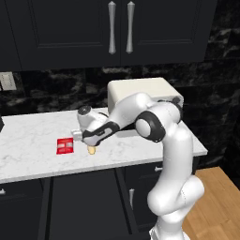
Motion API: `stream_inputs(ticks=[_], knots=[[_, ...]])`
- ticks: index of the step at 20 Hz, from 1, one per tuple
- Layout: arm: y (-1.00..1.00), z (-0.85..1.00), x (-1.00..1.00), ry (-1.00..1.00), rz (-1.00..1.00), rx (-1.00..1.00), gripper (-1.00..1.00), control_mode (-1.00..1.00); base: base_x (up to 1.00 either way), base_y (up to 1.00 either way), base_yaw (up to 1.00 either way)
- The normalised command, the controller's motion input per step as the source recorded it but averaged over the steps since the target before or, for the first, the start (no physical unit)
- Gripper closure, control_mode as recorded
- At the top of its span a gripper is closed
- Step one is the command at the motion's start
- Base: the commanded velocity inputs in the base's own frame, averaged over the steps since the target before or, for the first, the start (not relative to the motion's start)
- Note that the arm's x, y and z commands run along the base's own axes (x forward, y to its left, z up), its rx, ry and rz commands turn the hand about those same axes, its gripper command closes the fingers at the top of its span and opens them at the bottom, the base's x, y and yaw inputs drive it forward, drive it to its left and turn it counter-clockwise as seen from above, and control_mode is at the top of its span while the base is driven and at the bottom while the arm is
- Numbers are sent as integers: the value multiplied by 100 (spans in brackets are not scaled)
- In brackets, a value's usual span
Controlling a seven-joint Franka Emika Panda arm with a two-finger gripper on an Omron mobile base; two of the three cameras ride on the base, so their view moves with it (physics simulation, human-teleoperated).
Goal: Pick the pizza cutter from the drawer and place it on the counter.
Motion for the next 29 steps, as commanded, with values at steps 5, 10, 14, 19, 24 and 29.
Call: stream_inputs(ticks=[5,10,14,19,24,29], knots=[[-23,99,-86,-8,-14,0,-100,-100,0,0,0],[-63,100,-90,-2,-7,0,-100,-100,0,0,0],[-97,100,-89,-1,0,0,-100,-100,0,0,0],[-100,100,-71,0,0,0,-100,-100,0,0,0],[-99,87,-79,0,0,1,-100,-100,0,0,0],[-70,35,-99,-5,1,0,-100,-100,0,0,0]])
